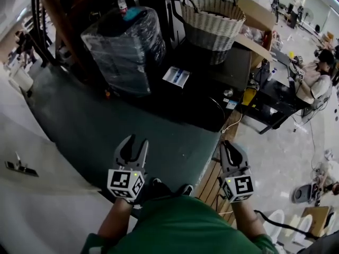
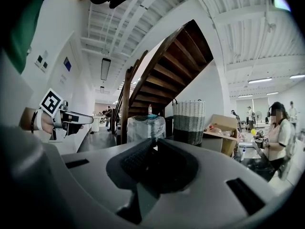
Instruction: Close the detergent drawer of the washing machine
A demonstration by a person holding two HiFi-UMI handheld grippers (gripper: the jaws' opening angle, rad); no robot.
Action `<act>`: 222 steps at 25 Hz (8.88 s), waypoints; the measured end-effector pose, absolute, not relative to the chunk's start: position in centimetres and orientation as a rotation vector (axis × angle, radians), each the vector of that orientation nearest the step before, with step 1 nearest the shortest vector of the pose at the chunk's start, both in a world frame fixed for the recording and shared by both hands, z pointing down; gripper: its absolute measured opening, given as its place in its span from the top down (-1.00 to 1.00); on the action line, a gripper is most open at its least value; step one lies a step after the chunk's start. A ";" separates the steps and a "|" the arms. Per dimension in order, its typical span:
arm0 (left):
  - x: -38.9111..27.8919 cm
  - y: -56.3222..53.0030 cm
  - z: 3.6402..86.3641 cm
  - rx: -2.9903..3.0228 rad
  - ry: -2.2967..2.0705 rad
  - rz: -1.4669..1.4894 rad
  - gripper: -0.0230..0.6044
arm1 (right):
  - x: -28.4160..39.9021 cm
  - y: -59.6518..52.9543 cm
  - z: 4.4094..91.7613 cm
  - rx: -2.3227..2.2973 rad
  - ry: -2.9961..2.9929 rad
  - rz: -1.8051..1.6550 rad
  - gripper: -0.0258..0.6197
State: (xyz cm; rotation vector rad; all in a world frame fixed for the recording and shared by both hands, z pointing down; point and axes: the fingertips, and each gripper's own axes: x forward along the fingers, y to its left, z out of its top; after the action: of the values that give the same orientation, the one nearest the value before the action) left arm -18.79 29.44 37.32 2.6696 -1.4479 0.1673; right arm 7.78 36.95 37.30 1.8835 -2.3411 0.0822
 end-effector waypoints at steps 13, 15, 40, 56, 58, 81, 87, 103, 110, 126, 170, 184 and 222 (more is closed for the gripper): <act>-17.1 29.6 40.1 2.635 -1.398 0.267 0.37 | 7.4 35.4 39.7 1.806 -2.385 0.195 0.62; -16.6 28.8 40.7 2.629 -1.372 0.281 0.37 | 7.4 34.9 39.9 1.797 -2.349 0.220 0.62; -14.3 5.4 44.2 2.684 -1.100 0.277 0.57 | 4.2 14.0 41.8 1.774 -2.220 0.267 0.68; -13.2 -0.3 48.4 2.600 -1.090 0.351 0.57 | 5.3 7.0 44.1 1.709 -2.208 0.345 0.69; -12.6 -0.9 48.7 2.586 -1.089 0.371 0.57 | 5.5 5.6 44.0 1.669 -2.228 0.344 0.70; -3.2 -10.5 59.3 2.360 -1.298 0.707 0.56 | 15.9 -8.2 46.7 1.303 -2.452 0.388 0.74; -4.2 -10.5 63.4 2.286 -1.265 0.786 0.56 | 16.3 -8.4 48.5 1.325 -2.385 0.424 0.75; -3.2 -14.7 68.0 2.365 -1.131 0.748 0.56 | 13.4 -8.5 49.8 1.524 -2.181 0.566 0.75; -2.7 -14.9 68.1 2.389 -1.049 0.744 0.57 | 14.3 -8.1 49.8 1.615 -2.104 0.585 0.76; 0.3 -18.6 68.0 2.474 -0.932 0.770 0.56 | 15.1 -8.9 50.0 1.724 -2.049 0.638 0.75; 6.6 -26.7 68.0 2.515 -0.920 0.756 0.56 | 22.6 -23.4 38.1 2.064 -2.133 0.150 0.78; 6.6 -26.8 68.2 2.501 -0.903 0.785 0.56 | 22.5 -23.2 39.0 2.011 -2.147 0.186 0.79; 5.2 -21.4 29.4 2.924 -1.217 -0.021 0.57 | 19.8 -15.3 29.8 1.936 -2.464 -0.025 0.81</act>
State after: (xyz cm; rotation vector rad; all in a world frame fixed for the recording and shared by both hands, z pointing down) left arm 5.22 -21.45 29.38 2.9243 -1.2174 -0.0212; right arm 19.79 -15.32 29.81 1.9357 -2.4641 -0.0245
